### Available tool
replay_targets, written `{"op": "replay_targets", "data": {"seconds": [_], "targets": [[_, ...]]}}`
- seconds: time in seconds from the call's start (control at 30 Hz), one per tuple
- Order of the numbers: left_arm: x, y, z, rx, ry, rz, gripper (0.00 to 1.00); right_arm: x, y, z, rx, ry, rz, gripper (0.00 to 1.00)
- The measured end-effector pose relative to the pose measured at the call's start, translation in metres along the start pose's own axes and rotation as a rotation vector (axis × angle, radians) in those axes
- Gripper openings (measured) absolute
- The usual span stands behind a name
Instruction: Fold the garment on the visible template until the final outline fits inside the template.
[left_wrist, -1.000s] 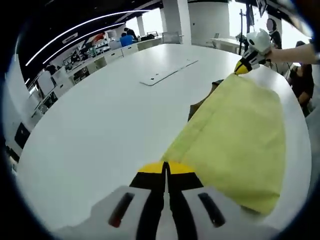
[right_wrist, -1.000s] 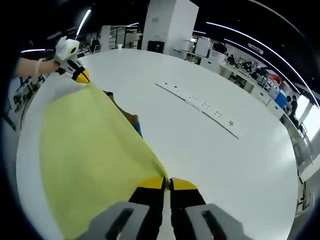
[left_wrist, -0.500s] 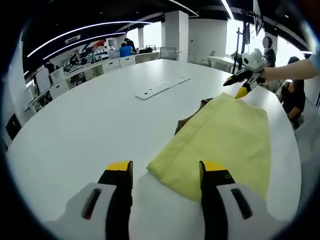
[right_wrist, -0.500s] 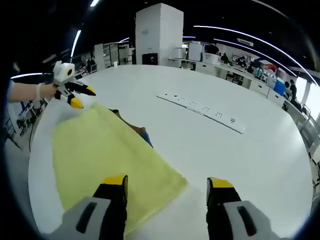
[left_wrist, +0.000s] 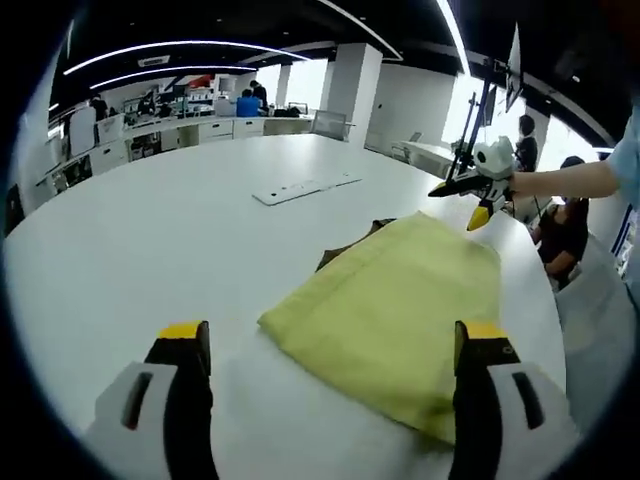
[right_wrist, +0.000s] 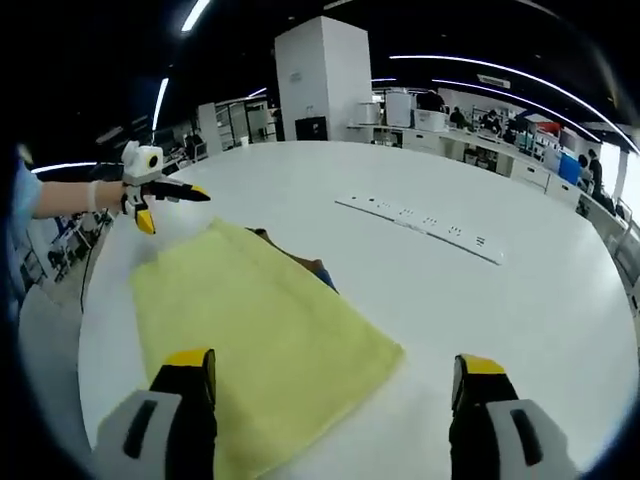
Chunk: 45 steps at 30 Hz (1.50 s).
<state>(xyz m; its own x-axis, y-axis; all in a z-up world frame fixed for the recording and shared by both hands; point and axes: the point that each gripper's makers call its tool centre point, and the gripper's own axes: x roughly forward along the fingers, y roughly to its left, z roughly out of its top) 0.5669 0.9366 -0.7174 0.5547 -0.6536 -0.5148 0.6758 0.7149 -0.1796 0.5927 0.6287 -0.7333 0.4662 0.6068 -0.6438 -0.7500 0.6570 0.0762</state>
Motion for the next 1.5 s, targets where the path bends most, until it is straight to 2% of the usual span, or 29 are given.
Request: {"op": "replay_targets", "data": {"seconds": [0.33,0.53,0.67,0.93,1.13,1.5], "targets": [[-0.013,-0.017,0.003,-0.003,-0.012,-0.027,0.94,-0.015,0.007,0.003,0.009,-0.024,-0.005,0.97],[-0.023,-0.024,0.004,-0.036,-0.03,-0.033,0.91,-0.024,0.011,-0.001,0.021,-0.023,-0.006,0.94],[-0.029,-0.028,0.005,-0.053,-0.046,-0.034,0.89,-0.031,0.016,0.0,0.04,-0.045,-0.007,0.94],[-0.041,-0.043,-0.012,-0.064,-0.027,-0.043,0.83,-0.042,0.034,-0.013,0.038,-0.041,0.008,0.92],[-0.05,-0.061,-0.022,-0.06,-0.022,-0.069,0.8,-0.055,0.047,-0.024,0.044,-0.042,0.017,0.91],[-0.063,-0.088,-0.026,-0.076,-0.042,-0.099,0.77,-0.073,0.057,-0.037,0.073,-0.055,0.008,0.89]]}}
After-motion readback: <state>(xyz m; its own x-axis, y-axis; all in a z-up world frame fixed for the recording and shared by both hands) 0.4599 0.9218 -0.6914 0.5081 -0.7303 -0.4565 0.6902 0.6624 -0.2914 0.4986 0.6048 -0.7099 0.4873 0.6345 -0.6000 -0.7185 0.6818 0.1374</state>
